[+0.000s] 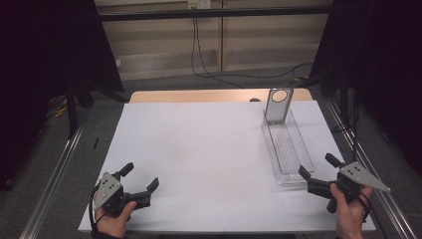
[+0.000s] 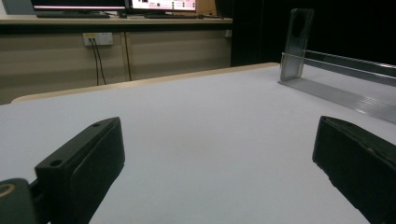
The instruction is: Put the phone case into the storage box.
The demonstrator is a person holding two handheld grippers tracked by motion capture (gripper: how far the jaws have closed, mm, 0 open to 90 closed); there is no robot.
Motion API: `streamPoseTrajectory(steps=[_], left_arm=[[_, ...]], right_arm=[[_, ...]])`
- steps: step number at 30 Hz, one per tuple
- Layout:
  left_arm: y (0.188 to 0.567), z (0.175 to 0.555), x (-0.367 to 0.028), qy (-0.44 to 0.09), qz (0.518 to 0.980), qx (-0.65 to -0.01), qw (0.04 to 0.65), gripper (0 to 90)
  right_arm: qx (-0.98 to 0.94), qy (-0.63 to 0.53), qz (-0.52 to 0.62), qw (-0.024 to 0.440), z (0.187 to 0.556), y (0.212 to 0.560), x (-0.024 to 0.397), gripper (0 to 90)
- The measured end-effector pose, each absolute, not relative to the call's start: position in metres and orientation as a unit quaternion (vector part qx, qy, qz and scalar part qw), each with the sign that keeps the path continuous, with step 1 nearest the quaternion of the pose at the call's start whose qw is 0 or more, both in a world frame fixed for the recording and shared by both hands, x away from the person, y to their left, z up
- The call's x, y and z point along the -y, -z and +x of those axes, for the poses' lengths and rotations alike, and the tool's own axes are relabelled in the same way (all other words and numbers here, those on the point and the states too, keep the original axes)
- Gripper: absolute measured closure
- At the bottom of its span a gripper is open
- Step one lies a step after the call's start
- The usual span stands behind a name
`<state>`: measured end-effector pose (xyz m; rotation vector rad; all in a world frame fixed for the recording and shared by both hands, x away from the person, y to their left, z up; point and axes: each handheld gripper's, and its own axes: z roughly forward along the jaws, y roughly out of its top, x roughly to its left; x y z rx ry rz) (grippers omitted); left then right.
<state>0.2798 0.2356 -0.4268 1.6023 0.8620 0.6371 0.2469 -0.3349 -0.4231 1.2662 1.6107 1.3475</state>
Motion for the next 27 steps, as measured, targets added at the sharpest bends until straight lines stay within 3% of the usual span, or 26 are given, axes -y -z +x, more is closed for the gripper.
streamPoseTrajectory(steps=[27], left_arm=[[0.428,0.279,-0.236,-0.268,0.685,-0.371,0.568,2.6]], right_arm=[[-0.652,-0.516,0.445,0.333,0.228,0.441,0.341,0.0]])
